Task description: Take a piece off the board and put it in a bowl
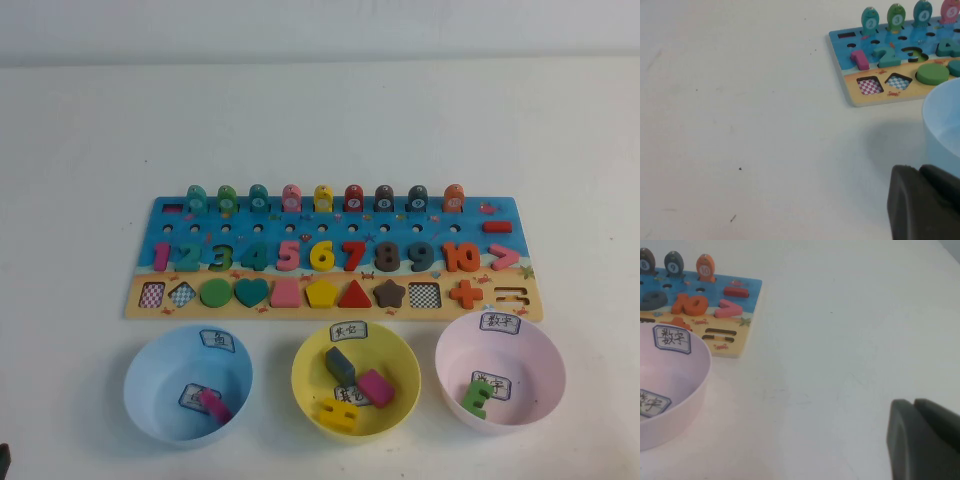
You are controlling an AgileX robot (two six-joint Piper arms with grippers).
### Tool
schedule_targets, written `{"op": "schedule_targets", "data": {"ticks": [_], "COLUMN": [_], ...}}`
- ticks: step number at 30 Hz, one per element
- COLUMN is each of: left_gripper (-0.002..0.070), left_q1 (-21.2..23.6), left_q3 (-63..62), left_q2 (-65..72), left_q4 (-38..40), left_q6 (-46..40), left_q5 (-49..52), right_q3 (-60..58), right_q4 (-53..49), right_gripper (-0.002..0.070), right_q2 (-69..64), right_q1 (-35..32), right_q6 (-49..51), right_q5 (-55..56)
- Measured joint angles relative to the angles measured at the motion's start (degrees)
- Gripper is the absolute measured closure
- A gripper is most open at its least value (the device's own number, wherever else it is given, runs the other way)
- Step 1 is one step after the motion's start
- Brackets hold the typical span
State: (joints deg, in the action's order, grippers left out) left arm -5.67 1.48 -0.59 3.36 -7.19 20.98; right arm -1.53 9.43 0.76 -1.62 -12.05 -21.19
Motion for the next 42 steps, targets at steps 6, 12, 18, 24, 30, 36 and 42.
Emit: {"op": "schedule_targets", "data": {"ticks": [6,12,18,24,30,36,42], "left_gripper": [0.0678,0.0678,0.0678,0.0678,0.0678,0.0678,0.0678], "left_q1": [0.0,0.0,0.0,0.0,0.0,0.0,0.0], "left_q3": [0.0,0.0,0.0,0.0,0.0,0.0,0.0], "left_q2": [0.0,0.0,0.0,0.0,0.0,0.0,0.0], "left_q4": [0.0,0.0,-1.5,-1.3,9.8,28.8,34.7], "left_q6": [0.0,0.0,0.0,0.0,1.7,4.8,5.3], "left_q5": [0.0,0.0,0.0,0.0,-4.2,-14.0,-18.1], "right_q3": [0.0,0.0,0.0,0.0,0.0,0.0,0.0], "right_q4": [0.0,0.0,0.0,0.0,0.0,0.0,0.0], "right_gripper": [0.0694,0.0694,0.0694,0.0694,0.0694,0.0694,0.0694], "right_q2": [0.0,0.0,0.0,0.0,0.0,0.0,0.0], "right_q1": [0.0,0.0,0.0,0.0,0.0,0.0,0.0], "right_q6": [0.0,0.0,0.0,0.0,0.0,0.0,0.0], "right_q5": [0.0,0.0,0.0,0.0,0.0,0.0,0.0]}}
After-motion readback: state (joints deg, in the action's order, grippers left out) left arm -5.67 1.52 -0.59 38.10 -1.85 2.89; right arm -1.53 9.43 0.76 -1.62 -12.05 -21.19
